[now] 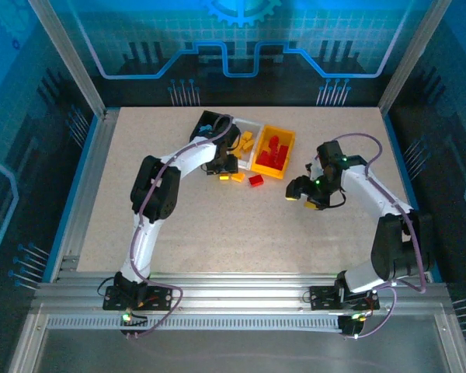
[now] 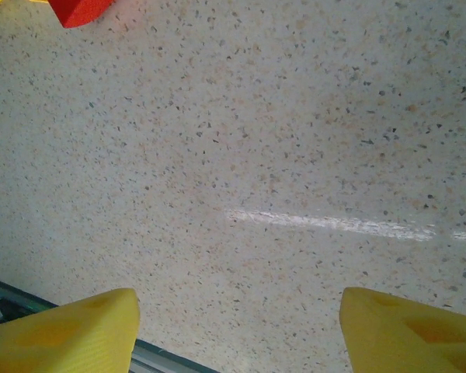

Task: Sort the legos into containers by color

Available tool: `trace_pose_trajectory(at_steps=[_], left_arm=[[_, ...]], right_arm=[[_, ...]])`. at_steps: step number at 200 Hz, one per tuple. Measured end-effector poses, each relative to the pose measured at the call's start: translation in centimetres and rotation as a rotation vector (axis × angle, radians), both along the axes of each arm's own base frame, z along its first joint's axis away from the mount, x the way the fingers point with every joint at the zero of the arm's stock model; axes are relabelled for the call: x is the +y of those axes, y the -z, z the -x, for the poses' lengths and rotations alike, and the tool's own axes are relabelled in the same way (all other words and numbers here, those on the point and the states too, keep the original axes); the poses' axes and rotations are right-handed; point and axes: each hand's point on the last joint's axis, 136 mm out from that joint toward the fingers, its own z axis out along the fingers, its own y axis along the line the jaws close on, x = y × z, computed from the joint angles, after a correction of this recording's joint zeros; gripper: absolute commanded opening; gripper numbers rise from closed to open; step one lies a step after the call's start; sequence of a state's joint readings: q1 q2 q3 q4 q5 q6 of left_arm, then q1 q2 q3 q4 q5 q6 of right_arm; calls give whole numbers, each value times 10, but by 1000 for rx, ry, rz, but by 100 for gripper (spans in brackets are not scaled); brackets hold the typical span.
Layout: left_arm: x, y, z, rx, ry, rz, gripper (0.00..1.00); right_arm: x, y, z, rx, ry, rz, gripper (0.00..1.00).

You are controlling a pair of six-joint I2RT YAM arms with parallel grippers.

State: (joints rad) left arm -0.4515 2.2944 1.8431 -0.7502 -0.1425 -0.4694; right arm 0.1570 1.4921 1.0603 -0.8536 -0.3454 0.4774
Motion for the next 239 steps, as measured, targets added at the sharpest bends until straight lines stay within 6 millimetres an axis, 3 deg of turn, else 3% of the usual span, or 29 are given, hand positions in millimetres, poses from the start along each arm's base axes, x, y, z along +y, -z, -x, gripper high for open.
trace_pose_trajectory(at_steps=[22, 50, 125, 162, 208, 239], left_arm=[[0, 0, 0, 0, -1, 0, 60], [0, 0, -1, -5, -4, -2, 46], [6, 4, -1, -38, -13, -5, 34], [18, 4, 17, -34, -20, -6, 30], [36, 2, 61, 28, -41, -8, 33], [28, -17, 59, 25, -32, 31, 33]], right_arm=[[0, 0, 0, 0, 0, 0, 70], [0, 0, 0, -1, 0, -1, 70], [5, 8, 0, 36, -9, 0, 70], [12, 5, -2, 26, -30, -1, 70], [12, 12, 2, 39, -29, 0, 71], [10, 24, 12, 78, -19, 5, 71]])
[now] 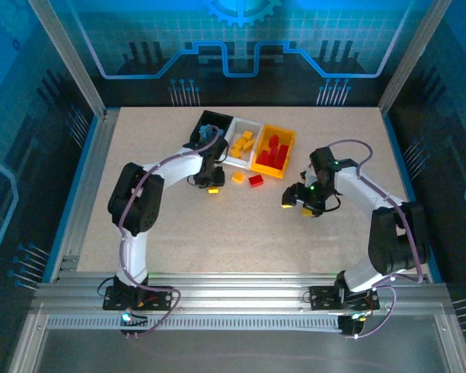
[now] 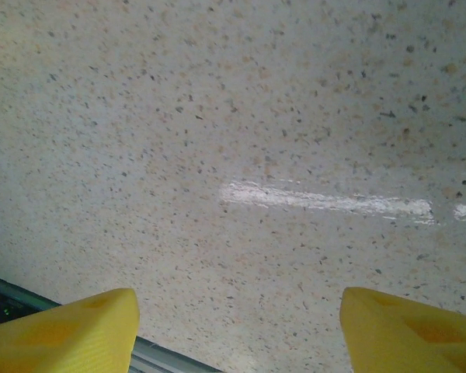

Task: Sort the legos into containers by color

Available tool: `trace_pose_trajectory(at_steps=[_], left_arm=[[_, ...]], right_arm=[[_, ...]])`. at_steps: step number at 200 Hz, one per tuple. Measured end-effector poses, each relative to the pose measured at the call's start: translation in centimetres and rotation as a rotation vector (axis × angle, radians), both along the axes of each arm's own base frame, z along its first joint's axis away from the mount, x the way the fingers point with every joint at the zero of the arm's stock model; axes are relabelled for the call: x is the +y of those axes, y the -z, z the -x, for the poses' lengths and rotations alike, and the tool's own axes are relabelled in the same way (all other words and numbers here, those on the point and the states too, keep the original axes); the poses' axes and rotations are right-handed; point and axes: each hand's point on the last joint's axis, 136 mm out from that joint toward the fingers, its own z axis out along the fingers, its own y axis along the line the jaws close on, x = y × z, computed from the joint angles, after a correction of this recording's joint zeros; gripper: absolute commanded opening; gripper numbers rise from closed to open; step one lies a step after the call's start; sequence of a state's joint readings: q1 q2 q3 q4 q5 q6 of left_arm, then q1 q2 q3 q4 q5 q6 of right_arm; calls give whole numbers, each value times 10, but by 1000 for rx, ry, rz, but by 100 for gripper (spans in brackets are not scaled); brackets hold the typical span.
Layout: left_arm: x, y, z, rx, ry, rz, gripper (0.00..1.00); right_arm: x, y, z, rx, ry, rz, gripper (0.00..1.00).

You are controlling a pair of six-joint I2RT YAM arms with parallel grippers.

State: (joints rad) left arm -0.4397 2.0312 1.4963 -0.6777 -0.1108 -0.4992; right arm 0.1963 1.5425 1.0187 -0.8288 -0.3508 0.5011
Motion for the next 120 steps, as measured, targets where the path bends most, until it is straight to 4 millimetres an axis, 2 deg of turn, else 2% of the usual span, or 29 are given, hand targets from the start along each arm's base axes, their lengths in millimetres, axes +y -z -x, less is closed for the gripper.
trace_pose_trajectory(at_steps=[15, 51, 69, 79, 92, 120], left_arm=[[-10, -25, -17, -49, 3, 36, 34], [-44, -121, -85, -277, 14, 165, 34], [-60, -154, -116, -365, 20, 213, 34], [-66, -161, -128, -390, 22, 228, 34], [-72, -159, -140, -397, 24, 234, 35], [-75, -124, -147, -338, 21, 208, 36]], right_arm=[[0, 4, 2, 8, 6, -1, 71], [0, 8, 5, 10, 18, -2, 71], [0, 5, 5, -5, 17, -1, 71], [0, 2, 5, -15, 15, -3, 71], [0, -2, 4, -31, 14, -3, 71], [-1, -10, 5, -62, 15, -7, 71]])
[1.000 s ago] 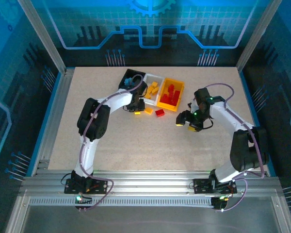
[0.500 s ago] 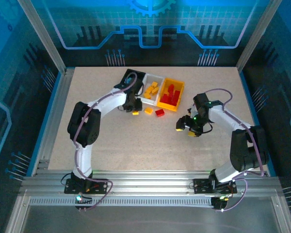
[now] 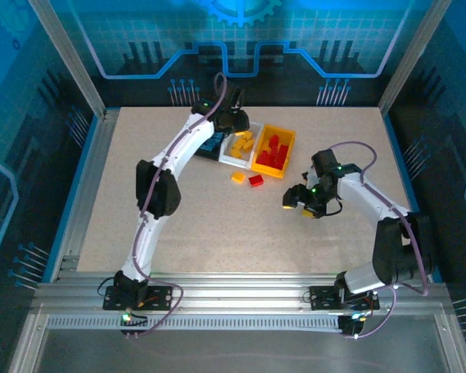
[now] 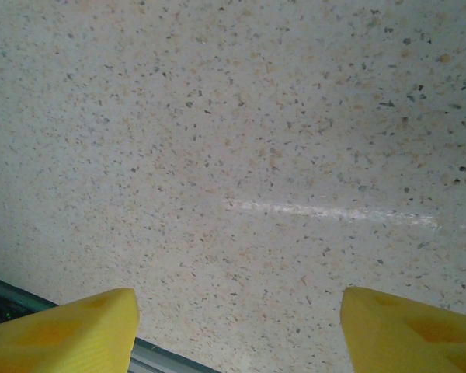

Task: Sort the legos into containers by color

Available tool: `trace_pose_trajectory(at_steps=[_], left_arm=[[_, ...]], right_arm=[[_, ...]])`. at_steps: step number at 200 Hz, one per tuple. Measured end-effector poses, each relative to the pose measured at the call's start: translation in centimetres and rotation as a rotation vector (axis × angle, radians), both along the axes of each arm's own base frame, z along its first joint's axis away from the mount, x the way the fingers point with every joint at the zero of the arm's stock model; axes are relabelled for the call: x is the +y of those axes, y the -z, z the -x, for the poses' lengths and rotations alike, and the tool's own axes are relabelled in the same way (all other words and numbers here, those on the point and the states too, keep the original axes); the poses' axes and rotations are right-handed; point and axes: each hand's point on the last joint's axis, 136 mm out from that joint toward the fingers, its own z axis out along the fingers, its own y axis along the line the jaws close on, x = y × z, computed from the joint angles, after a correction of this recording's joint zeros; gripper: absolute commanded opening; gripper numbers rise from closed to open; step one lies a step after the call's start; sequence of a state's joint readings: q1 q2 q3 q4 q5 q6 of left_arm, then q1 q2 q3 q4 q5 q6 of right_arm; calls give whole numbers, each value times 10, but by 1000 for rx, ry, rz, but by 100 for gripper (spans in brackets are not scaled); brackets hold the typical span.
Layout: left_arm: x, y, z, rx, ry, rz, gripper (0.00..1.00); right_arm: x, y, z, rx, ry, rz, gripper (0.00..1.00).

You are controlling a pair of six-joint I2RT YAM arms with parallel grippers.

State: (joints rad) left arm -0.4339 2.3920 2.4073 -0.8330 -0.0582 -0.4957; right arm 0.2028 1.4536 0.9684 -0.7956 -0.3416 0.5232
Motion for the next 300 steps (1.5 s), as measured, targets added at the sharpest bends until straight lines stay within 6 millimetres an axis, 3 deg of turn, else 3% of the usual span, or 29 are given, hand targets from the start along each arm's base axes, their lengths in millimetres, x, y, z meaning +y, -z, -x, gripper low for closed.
trace_pose_trajectory(at_steps=[21, 41, 78, 135, 177, 198, 228, 258, 300], left_arm=[[2, 27, 0, 52, -2, -21, 36], [8, 38, 0, 79, -10, -30, 37], [14, 36, -3, 82, -21, -21, 51], [11, 36, -1, 91, -7, -3, 56], [7, 38, 5, 88, 45, -38, 66], [3, 43, 23, 108, 104, -79, 71], [-2, 51, 64, 149, 199, -141, 79], [-2, 55, 100, 162, 273, -177, 99], [1, 72, 126, 177, 315, -193, 99]], right_arm=[[-1, 1, 5, 4, 0, 1, 71], [-2, 5, 10, 20, 0, 5, 71], [-2, 6, 12, 28, 0, 5, 71], [-1, 12, 12, 50, -3, 6, 71], [-1, 12, 12, 49, -3, 6, 71], [-1, 12, 12, 48, -3, 2, 71], [0, 11, 11, 47, 3, 0, 71], [1, 11, 8, 42, 13, -6, 71], [1, 9, 6, 34, 20, -9, 72]])
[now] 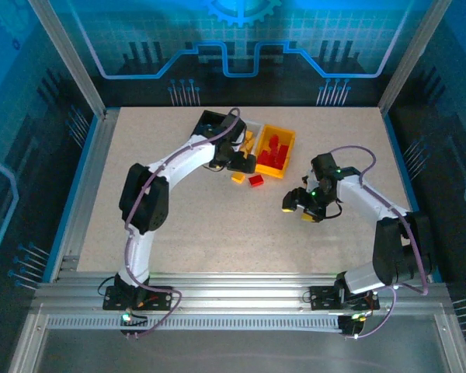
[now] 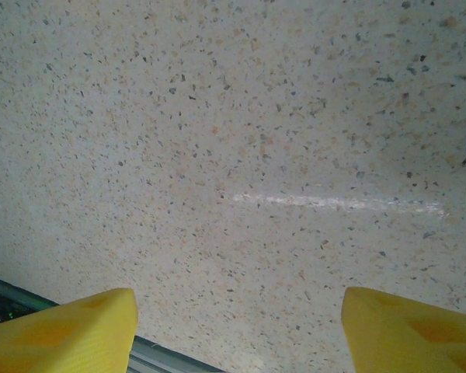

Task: Sort the legos into containers by color

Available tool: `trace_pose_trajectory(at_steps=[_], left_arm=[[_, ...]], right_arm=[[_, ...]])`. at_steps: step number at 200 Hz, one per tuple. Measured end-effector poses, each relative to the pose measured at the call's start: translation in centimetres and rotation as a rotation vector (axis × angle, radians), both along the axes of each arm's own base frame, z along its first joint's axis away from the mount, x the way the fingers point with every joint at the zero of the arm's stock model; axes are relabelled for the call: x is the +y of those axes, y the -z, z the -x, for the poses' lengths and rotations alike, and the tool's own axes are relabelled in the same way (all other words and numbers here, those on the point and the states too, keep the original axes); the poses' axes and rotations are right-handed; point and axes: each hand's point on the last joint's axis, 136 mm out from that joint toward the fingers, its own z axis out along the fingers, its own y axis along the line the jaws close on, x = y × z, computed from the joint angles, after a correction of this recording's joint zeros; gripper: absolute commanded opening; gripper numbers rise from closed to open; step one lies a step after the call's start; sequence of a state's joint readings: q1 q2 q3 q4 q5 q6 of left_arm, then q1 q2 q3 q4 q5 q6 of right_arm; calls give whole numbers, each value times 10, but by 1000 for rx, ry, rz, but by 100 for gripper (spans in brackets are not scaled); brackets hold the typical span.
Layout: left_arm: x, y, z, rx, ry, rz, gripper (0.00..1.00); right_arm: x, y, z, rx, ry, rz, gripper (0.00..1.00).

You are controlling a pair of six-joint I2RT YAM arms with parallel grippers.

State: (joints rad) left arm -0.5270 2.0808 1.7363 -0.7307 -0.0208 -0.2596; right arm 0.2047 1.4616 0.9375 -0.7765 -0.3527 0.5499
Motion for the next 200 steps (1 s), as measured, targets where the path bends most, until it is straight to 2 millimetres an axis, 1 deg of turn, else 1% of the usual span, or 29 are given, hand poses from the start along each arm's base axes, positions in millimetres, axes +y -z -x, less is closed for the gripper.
trace_pose_trajectory(at_steps=[25, 41, 113, 150, 173, 200], left_arm=[[3, 17, 12, 31, 8, -1, 99], [3, 24, 15, 39, 11, -2, 99], [-1, 23, 11, 19, 20, 11, 99], [-3, 22, 9, 14, 19, 14, 99], [-4, 27, 6, 20, 21, 10, 95], [-6, 41, 3, 35, 38, -9, 90]], right_arm=[[1, -3, -3, -10, 1, -2, 72], [1, -6, -6, -16, 6, -5, 72], [1, -16, -7, -54, 10, -13, 73], [1, -17, -7, -56, 10, -14, 73], [1, -17, -7, -56, 10, -14, 73], [1, -17, -5, -47, 10, -11, 73]])
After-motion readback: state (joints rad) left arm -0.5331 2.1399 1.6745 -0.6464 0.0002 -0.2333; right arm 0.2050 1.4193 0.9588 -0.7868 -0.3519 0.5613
